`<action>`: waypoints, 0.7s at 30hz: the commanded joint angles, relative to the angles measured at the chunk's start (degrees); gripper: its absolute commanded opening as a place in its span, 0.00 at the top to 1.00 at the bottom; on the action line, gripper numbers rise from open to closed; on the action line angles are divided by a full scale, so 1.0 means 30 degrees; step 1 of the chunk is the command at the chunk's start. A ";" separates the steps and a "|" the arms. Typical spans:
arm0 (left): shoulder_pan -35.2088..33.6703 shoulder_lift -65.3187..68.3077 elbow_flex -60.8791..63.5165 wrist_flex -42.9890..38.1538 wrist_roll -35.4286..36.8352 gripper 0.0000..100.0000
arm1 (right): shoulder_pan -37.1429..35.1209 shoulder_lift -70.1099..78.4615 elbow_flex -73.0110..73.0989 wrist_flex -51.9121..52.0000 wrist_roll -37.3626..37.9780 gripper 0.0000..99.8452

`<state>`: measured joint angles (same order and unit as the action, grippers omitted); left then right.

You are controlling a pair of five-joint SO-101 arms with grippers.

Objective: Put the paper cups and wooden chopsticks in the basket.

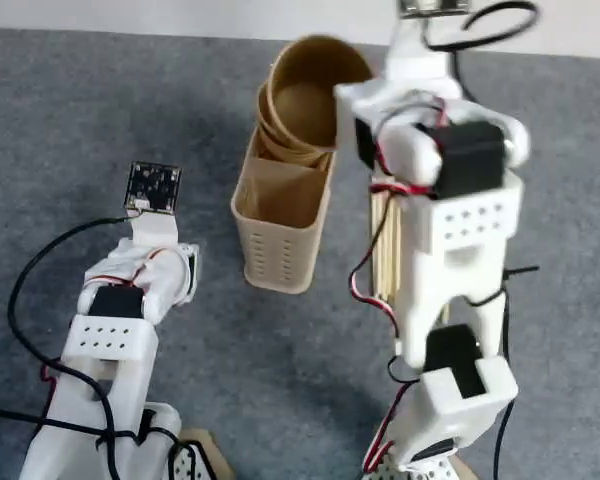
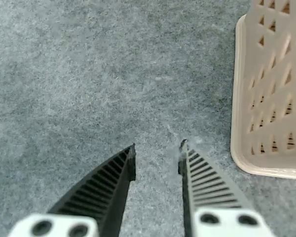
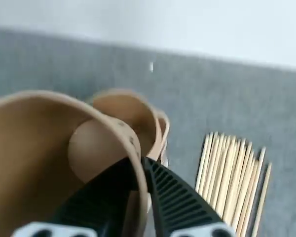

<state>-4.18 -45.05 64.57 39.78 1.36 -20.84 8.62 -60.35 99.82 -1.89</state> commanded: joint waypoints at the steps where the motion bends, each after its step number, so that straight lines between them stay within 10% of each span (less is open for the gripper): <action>1: 0.0278 -0.0425 -0.0103 -0.0322 0.0088 0.83 | -0.0220 0.0249 0.1158 -0.1333 0.0117 0.99; 21: 0.0278 -0.0454 -0.0103 -0.0322 0.0088 0.83 | -0.0542 0.1187 -0.1070 -0.3502 0.0088 0.99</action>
<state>-4.18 -45.05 64.57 39.78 1.36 -21.80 14.59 -61.49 91.12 -1.89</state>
